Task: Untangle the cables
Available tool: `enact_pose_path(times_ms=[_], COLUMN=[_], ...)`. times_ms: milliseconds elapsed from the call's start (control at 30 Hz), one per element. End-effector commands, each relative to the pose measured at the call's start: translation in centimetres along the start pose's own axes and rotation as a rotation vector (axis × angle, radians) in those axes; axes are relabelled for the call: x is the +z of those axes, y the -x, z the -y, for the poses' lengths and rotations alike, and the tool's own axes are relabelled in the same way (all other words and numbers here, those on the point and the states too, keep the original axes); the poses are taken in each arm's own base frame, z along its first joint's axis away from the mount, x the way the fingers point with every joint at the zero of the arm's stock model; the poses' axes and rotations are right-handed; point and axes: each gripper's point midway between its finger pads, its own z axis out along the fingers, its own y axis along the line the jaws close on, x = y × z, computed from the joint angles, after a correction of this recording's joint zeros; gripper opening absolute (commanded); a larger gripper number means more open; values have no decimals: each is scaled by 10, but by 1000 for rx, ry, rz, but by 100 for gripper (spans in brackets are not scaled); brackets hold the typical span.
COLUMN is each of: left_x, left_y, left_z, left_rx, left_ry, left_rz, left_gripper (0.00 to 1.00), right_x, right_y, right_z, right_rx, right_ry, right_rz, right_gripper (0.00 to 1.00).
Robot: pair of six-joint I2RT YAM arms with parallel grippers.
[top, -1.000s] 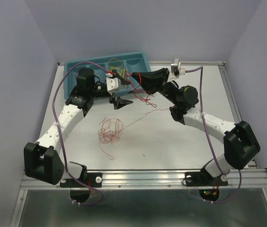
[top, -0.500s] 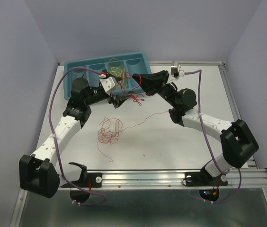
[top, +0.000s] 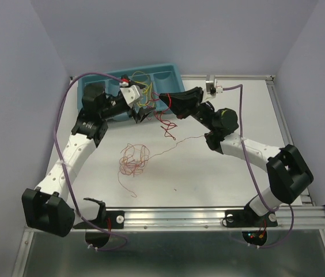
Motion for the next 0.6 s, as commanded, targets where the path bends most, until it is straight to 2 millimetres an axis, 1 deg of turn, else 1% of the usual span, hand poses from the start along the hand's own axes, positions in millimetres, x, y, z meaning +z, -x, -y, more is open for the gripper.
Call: enact_pose_path(times_ms=[0, 133, 200, 233, 267, 333, 400, 533, 567], left_x=[4, 9, 9, 8, 7, 5, 4, 7, 8], left_y=[25, 28, 25, 18, 19, 12, 10, 1, 1], left_z=[-4, -10, 3, 11, 21, 30, 37, 48, 53], left_rx=[49, 72, 85, 57, 52, 55, 55, 28, 24], left_ry=[-136, -141, -224, -276, -334, -395, -429, -468, -481], left_rz=[38, 44, 50, 28, 46, 38, 48, 45, 49], left_gripper=[99, 99, 99, 99, 99, 99, 99, 99, 99], right_x=[14, 15, 15, 15, 15, 15, 15, 15, 16], right_y=[27, 26, 26, 27, 26, 26, 27, 27, 27], right_z=[-26, -28, -29, -29, -29, -30, -31, -30, -29], right_rx=[-23, -18, -15, -17, -16, -20, -19, -23, -25], right_ry=[123, 136, 140, 141, 141, 143, 147, 143, 139], right_rz=[83, 77, 74, 75, 73, 72, 71, 74, 77], right_gripper=[1, 0, 1, 0, 1, 0, 1, 0, 1])
